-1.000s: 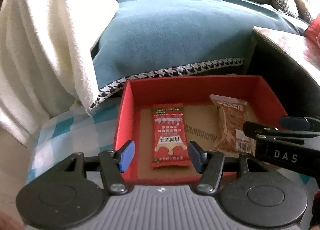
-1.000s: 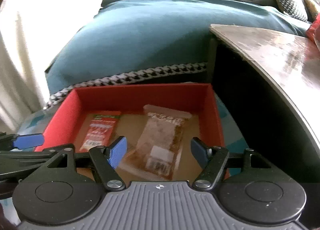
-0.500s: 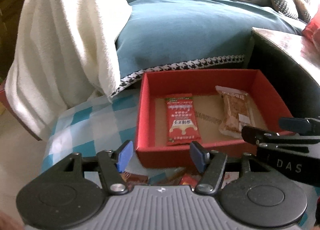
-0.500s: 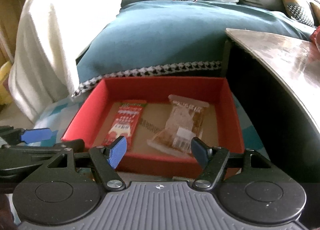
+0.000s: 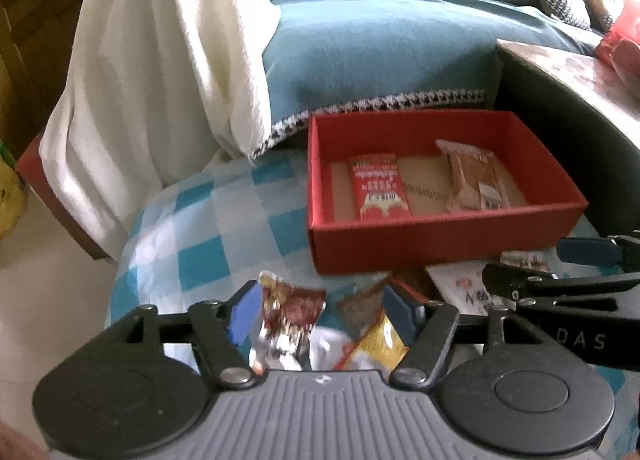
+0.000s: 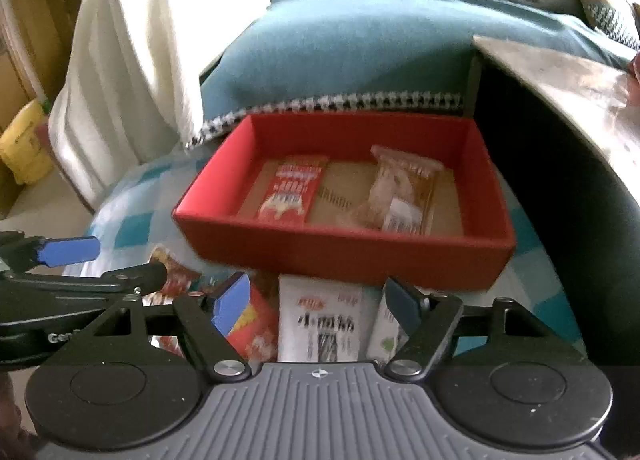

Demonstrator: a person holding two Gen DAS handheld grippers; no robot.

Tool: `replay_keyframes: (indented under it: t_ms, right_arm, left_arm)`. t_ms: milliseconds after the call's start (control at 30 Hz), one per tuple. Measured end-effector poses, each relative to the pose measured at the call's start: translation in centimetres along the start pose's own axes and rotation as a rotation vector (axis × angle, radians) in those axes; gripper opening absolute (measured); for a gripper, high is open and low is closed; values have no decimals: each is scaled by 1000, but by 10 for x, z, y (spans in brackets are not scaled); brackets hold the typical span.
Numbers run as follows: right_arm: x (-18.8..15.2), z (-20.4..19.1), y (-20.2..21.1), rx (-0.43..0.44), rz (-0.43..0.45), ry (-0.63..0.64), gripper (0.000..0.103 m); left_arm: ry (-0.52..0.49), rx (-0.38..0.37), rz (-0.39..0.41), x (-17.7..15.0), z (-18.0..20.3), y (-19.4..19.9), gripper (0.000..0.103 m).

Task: Organize snacks
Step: 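Withdraw both tools from the box back toward the snack pile, then grasp the white spicy-strip bag with the right tool while the left grasps the Trolli packet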

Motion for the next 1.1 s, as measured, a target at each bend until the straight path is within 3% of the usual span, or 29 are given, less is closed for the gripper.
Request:
replay_keyframes:
  t_ms: [367, 633, 867, 1000, 1033, 1100]
  right_arm:
    - [-32, 4, -9, 37, -101, -79, 81]
    - [-39, 30, -30, 112, -155, -241, 81]
    - [-47, 24, -51, 132, -220, -243, 81]
    - [-50, 33, -60, 137, -217, -271, 77]
    - [-48, 34, -59, 140, -211, -279, 70]
    - [-47, 36, -58, 136, -203, -278, 66]
  left_arm:
    - [44, -43, -93, -24, -20, -7, 63]
    - [68, -75, -99, -21, -25, -8, 63]
    - [61, -98, -110, -21, -22, -11, 64]
    - [57, -101, -110, -22, -22, -11, 64]
    - [57, -102, -111, -23, -21, -11, 64]
    - [50, -105, -117, -24, -20, -13, 64]
Point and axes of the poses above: each gripper's, at about its wrist camera, not at the fingertips, and y roughly against the way its jaws point, z to its right, x to its top, the point moved 7 cm from there along -y, roughly the way its jaws point, and after that the axes turned 13 degrees about x, right-handed, at the moved point
